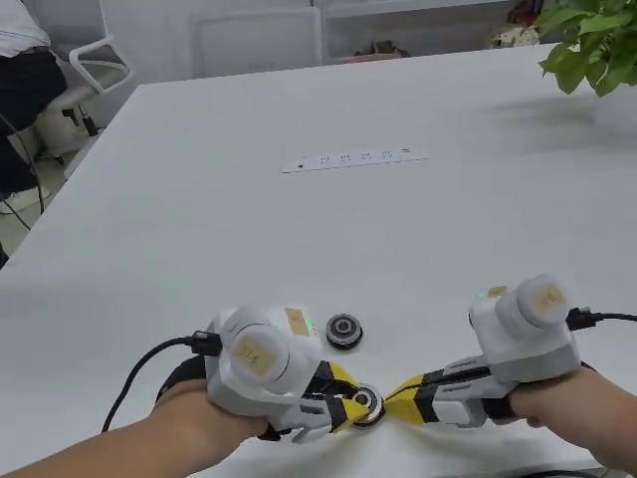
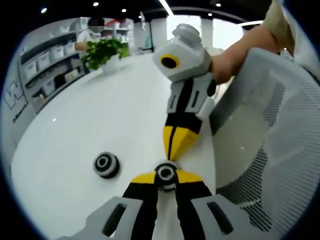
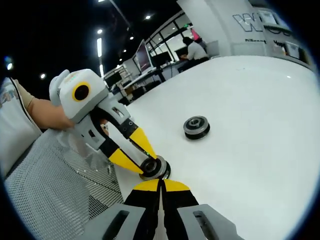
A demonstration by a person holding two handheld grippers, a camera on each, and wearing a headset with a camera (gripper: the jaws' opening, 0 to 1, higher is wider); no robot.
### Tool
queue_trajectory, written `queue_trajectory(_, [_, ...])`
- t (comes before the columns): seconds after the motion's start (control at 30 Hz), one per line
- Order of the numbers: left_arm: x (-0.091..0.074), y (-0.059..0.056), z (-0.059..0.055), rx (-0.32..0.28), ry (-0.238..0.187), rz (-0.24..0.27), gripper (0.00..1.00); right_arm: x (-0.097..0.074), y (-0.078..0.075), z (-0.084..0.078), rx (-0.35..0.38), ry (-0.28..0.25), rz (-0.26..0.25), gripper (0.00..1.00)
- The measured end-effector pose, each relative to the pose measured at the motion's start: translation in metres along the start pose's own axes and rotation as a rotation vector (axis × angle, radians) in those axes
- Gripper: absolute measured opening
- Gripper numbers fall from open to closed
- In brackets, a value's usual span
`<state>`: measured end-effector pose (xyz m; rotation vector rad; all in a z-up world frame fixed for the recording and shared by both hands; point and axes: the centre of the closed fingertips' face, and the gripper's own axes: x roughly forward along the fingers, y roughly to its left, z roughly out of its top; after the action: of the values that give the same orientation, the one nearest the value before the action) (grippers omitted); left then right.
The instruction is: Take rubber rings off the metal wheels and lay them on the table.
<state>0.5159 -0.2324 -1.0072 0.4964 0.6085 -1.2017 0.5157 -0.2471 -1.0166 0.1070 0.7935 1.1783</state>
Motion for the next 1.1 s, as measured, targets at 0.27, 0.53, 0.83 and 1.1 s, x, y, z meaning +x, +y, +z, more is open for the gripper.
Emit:
queue_trajectory(0.27, [0.001, 0.000, 0.000, 0.000, 0.004, 0.007, 0.13, -0.001, 0.003, 0.006, 0.056, -0.042, 0.024, 0.00])
queue_trajectory(0.53, [0.001, 0.000, 0.000, -0.002, 0.011, 0.016, 0.13, 0.000, 0.006, 0.008, 0.069, -0.051, 0.037, 0.00])
queue_trajectory(0.83, [0.001, 0.000, 0.000, -0.002, 0.016, 0.018, 0.13, 0.002, 0.010, 0.009, 0.063, -0.047, 0.051, 0.00])
queue_trajectory(1.1, [0.001, 0.000, 0.000, -0.003, 0.017, 0.018, 0.13, 0.006, 0.015, 0.010, 0.052, -0.041, 0.071, 0.00])
